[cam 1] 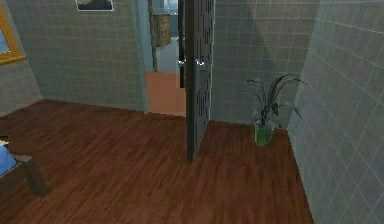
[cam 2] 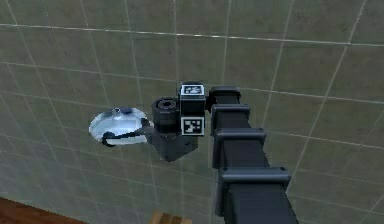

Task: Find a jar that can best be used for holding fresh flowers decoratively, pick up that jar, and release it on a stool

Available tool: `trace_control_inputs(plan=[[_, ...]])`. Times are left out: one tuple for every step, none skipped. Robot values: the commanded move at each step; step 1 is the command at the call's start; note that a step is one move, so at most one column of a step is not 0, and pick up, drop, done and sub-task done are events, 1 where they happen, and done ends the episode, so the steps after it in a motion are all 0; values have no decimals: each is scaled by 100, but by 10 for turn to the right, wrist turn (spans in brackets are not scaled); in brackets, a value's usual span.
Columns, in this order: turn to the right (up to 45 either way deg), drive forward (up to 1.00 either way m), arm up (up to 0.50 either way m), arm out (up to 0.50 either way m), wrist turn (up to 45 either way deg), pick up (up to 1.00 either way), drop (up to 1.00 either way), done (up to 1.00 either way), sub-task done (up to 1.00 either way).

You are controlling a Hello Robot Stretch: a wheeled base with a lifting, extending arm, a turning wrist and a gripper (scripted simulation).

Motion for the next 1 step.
trace_control_inputs(plan=[[0,0,0,0,420,0,0,0,0]])
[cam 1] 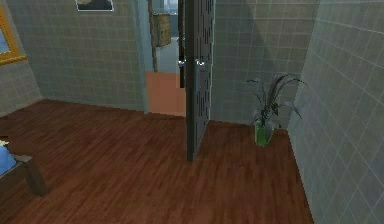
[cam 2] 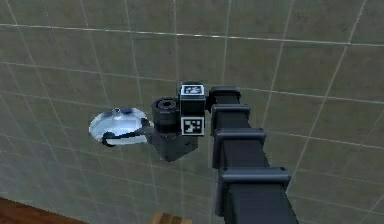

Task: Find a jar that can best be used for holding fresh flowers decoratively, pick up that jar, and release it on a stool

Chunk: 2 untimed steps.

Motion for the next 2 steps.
trace_control_inputs(plan=[[0,0,0,0,420,0,0,0,0],[0,0,0,0,0,0,100,0,0]])
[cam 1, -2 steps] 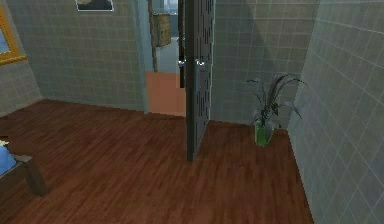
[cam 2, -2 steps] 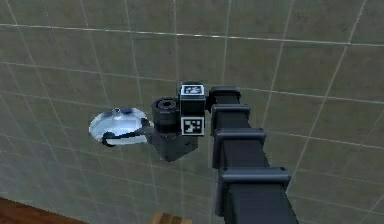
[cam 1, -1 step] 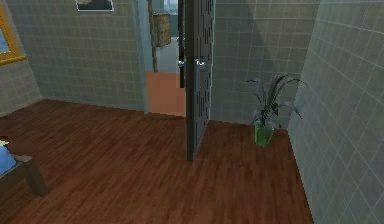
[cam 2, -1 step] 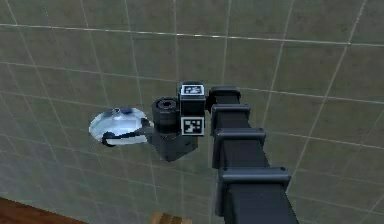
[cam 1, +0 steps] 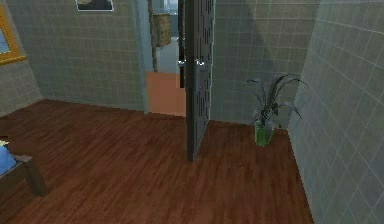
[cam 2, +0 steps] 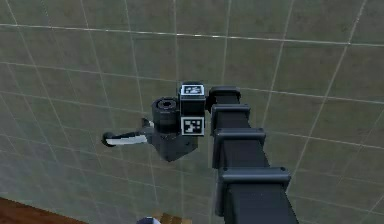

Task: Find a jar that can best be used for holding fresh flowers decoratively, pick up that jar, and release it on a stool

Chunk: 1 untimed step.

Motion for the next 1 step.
trace_control_inputs(plan=[[0,0,0,-10,0,0,0,0,0]])
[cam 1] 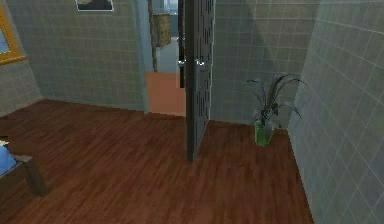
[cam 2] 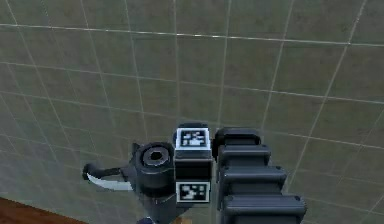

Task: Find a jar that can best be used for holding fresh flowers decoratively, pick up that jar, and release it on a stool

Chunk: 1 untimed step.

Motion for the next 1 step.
trace_control_inputs(plan=[[0,0,0,0,0,0,0,100,0]])
